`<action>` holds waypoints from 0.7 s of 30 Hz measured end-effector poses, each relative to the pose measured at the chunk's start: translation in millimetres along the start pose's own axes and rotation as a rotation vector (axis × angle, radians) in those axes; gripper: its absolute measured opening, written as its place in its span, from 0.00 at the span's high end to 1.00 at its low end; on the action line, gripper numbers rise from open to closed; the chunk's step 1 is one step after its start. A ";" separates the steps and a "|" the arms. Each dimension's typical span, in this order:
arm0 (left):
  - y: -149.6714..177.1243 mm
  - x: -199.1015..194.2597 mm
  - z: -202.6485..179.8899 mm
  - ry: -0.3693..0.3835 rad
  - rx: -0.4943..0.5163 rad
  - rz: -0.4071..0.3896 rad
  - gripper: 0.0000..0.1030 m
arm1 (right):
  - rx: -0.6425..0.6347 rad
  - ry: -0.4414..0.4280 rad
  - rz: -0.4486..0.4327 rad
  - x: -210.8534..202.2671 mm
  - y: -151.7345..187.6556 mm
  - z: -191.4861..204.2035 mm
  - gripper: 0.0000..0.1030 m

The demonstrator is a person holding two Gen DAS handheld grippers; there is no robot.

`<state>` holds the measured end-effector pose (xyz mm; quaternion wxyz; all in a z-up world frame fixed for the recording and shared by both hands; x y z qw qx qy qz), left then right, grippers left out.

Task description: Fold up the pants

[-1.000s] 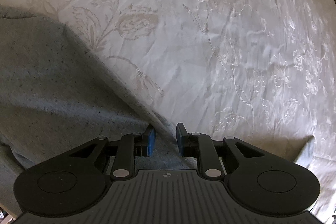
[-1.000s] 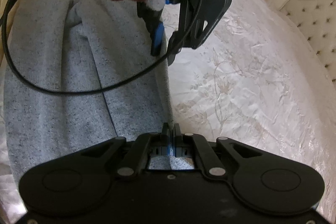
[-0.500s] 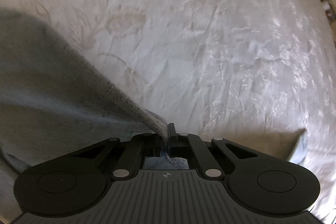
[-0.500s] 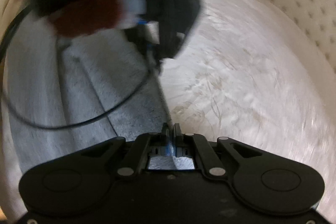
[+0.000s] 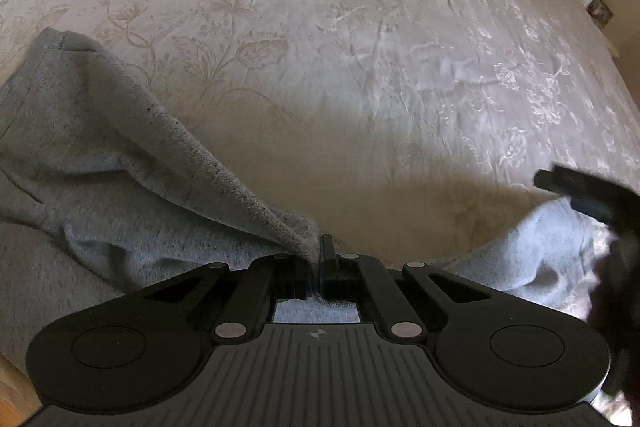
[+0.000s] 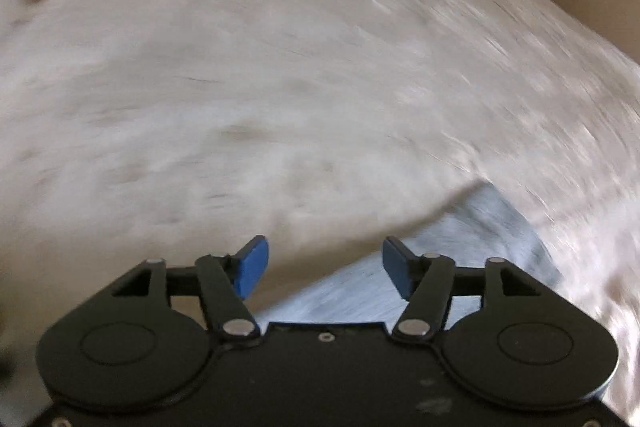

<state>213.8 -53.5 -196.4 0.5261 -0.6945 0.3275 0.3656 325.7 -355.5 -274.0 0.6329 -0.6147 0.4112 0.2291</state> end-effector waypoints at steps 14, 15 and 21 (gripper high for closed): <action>-13.9 -10.1 0.1 0.056 0.004 -0.072 0.97 | 0.249 0.056 0.041 -21.4 -9.3 -93.7 0.94; -18.4 -18.6 -0.2 0.067 0.014 -0.097 0.97 | 0.287 0.021 -0.016 -45.7 -12.1 -104.9 0.94; -6.2 -70.8 6.0 0.130 0.120 -0.196 0.97 | 0.441 -0.037 -0.179 -158.4 51.0 -149.2 0.93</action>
Point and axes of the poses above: each gripper's, at about its wrist camera, not at the fingertips, and x roughly the way its jaws point, z to its left, y to its underside, the point moved 10 cm from there along x, roughly the way its jaws point, and after that the axes turned 10 degrees about -z, right-handed, at the moved point
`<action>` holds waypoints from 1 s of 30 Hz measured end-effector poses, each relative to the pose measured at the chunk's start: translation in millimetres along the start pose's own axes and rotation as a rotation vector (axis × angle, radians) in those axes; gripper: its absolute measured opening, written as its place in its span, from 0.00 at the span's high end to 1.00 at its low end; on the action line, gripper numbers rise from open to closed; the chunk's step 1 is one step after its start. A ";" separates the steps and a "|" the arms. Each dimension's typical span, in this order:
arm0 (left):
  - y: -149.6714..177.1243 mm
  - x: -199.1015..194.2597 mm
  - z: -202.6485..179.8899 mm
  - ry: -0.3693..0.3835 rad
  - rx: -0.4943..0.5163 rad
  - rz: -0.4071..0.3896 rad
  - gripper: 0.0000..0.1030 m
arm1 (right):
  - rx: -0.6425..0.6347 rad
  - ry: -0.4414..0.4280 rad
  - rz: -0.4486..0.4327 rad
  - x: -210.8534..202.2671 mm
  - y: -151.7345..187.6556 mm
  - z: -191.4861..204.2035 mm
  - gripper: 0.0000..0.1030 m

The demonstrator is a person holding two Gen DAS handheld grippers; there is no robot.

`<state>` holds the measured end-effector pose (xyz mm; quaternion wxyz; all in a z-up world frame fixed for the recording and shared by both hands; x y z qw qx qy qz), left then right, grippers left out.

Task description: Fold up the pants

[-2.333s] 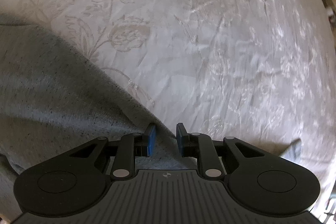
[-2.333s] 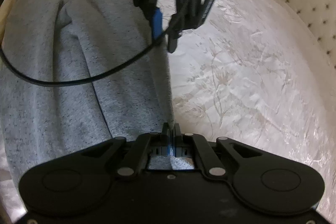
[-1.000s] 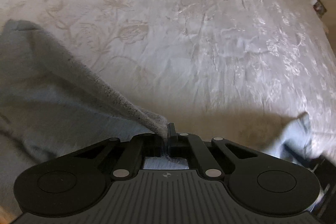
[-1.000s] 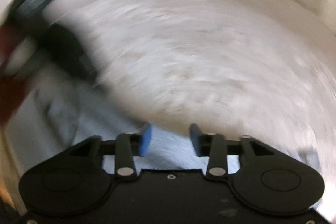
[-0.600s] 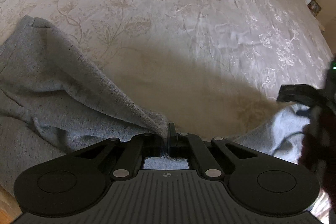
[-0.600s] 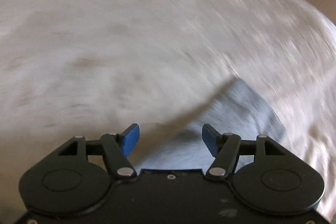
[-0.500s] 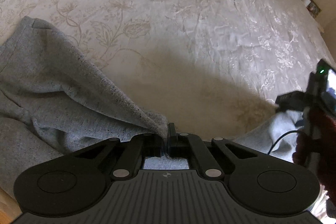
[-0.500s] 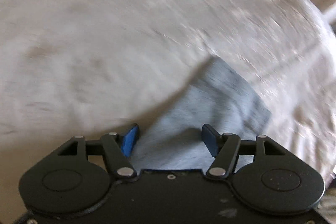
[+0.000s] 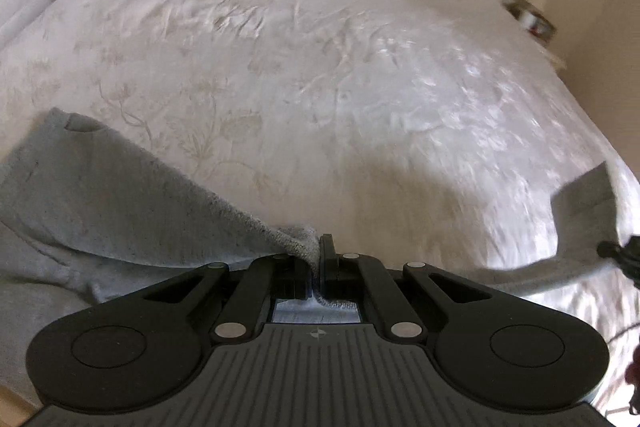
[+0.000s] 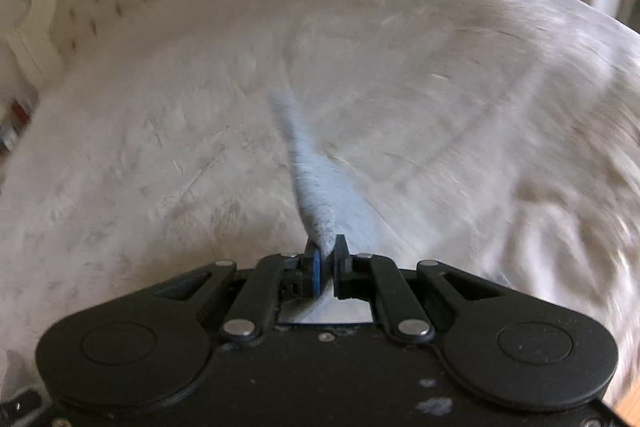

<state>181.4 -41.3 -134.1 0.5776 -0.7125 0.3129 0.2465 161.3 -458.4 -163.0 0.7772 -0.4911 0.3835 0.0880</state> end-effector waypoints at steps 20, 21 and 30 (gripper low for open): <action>107.5 18.7 21.2 -0.128 0.011 0.233 0.97 | -0.037 0.140 0.169 34.5 93.3 -83.8 0.50; 108.8 16.6 22.7 -0.136 0.011 0.229 0.97 | -0.044 0.134 0.162 36.8 88.6 -84.9 0.50; 81.3 -3.1 24.1 -0.188 -0.027 0.114 0.97 | -0.103 -0.021 0.026 18.9 19.4 -65.9 0.93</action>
Point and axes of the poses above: each gripper's, at about its wrist camera, not at the fingertips, and x roughly the way its jaws point, z to its left, y to its underside, the point moved 10 cm from there along x, roughly the way its jaws point, and after that the axes turned 10 degrees about -z, right-handed, at the moved point
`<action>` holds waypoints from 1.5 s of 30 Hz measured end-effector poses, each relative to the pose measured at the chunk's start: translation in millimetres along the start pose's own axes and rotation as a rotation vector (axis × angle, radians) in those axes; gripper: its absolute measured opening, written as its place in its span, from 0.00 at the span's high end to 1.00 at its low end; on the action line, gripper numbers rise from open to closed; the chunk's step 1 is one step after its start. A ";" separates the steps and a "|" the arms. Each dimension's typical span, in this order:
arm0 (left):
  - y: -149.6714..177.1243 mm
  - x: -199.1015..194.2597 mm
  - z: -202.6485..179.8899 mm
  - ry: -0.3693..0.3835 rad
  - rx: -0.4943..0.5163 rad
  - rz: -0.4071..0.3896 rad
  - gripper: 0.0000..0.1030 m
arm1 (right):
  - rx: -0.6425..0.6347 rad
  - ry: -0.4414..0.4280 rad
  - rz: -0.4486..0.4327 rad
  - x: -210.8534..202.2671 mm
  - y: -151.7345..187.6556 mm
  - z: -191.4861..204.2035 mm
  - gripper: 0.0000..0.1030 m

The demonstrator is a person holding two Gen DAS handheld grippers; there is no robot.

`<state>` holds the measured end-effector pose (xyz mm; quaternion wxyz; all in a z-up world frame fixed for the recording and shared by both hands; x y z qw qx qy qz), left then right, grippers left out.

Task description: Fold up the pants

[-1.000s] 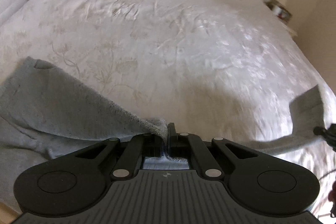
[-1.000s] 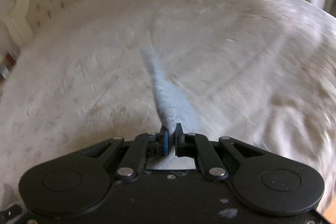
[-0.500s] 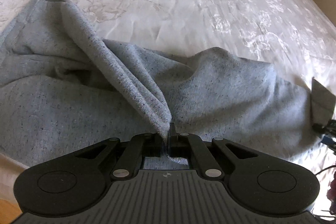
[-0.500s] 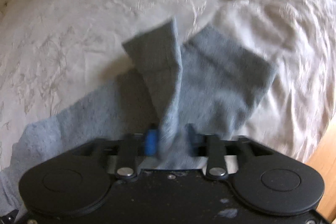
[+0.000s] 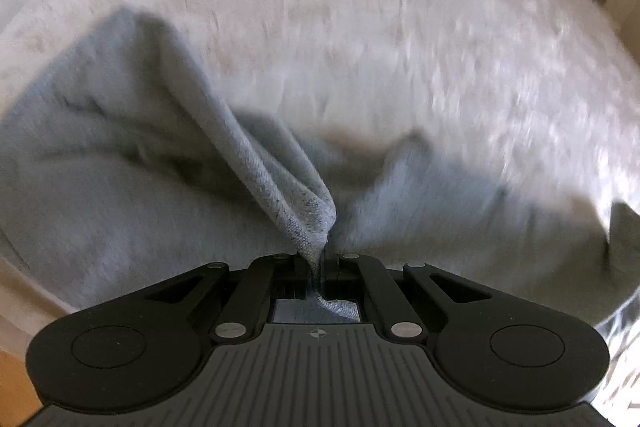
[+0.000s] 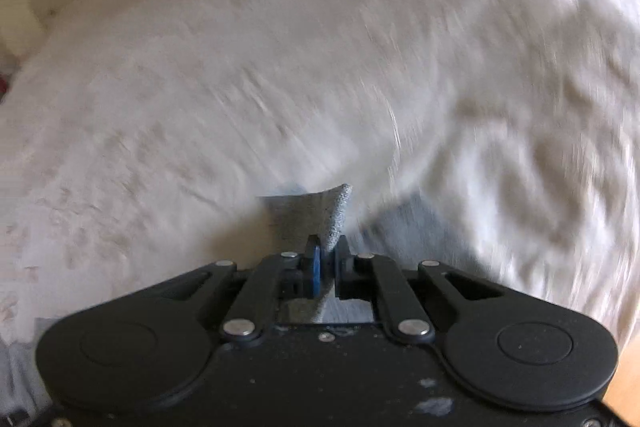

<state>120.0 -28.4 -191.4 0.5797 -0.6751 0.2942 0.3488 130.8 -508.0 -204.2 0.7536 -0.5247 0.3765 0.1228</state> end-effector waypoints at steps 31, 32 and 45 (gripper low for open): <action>75.1 25.9 -20.2 -0.080 -0.060 0.130 0.93 | -0.172 0.135 0.188 22.4 89.3 -86.9 0.93; 75.5 23.3 -18.3 -0.076 -0.066 0.130 0.92 | -0.191 0.135 0.187 22.3 88.6 -84.7 0.92; 69.9 -16.5 -11.1 0.008 -0.076 0.079 0.89 | -0.196 0.171 0.213 32.0 89.7 -83.5 0.91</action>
Point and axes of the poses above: each gripper's, at about its wrist camera, not at the fingertips, and x roughly the way its jaws point, z to its left, y to its underside, the point moved 10 cm from there along x, roughly the way its jaws point, and after that the axes turned 10 degrees about -z, right-handed, at the moved point
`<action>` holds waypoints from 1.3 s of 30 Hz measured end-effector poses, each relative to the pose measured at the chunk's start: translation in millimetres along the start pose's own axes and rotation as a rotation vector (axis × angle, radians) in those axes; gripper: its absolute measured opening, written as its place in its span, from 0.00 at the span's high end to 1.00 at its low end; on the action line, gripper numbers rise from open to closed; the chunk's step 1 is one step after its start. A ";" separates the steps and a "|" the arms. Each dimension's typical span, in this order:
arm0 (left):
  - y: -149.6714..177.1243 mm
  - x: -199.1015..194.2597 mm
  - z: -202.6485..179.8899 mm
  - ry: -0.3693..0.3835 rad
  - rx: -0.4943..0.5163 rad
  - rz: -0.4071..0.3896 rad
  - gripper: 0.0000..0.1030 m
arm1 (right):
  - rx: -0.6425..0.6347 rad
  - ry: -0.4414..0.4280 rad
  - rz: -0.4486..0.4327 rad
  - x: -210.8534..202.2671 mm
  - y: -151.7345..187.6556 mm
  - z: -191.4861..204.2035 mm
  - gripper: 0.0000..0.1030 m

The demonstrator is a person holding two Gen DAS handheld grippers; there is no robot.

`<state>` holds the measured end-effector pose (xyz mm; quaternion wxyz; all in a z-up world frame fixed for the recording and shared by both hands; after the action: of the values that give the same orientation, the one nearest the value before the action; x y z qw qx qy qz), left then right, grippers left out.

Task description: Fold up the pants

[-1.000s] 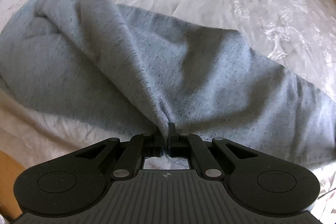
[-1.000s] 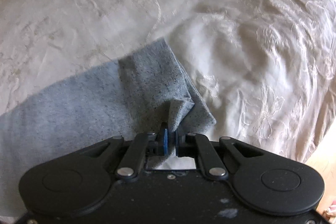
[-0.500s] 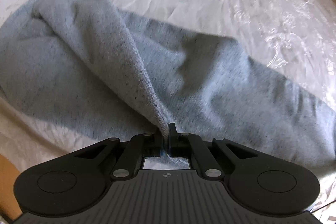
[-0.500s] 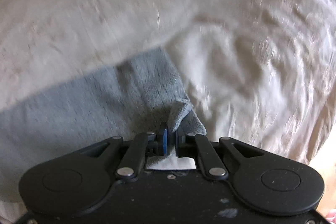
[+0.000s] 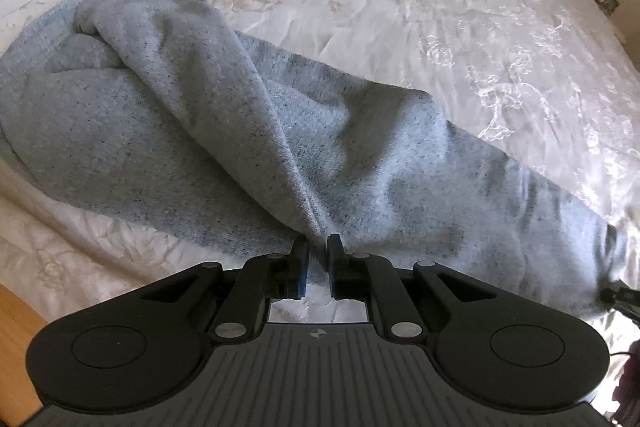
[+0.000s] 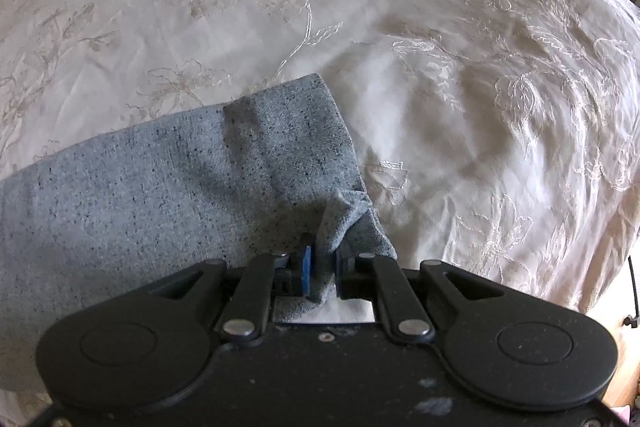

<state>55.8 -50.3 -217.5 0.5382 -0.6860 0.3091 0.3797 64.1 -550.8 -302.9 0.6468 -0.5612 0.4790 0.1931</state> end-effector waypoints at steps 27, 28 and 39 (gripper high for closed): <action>-115.8 21.9 195.0 -0.069 -0.050 -0.035 0.89 | 0.005 -0.212 -0.274 -138.3 -52.8 187.6 0.57; -120.2 23.1 202.3 -0.066 -0.048 -0.033 0.89 | -0.015 -0.255 -0.272 -143.2 -52.2 214.9 0.57; -176.6 93.3 293.4 -0.113 0.023 0.025 0.90 | -0.267 -0.760 -0.100 -150.4 -23.5 520.8 0.41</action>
<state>196.2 274.4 -246.9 0.5580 -0.6532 0.2912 0.4209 222.2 -40.0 -210.6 0.7079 -0.5515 0.1484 0.4155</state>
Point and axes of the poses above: each gripper's, at about its wrist camera, not at the fingertips, and x roughly the way its jaws point, z to its left, y to its underside, the point moved 10 cm from there along x, roughly the way its jaws point, and after that the axes turned 10 degrees about -z, right-handed, at the moved point
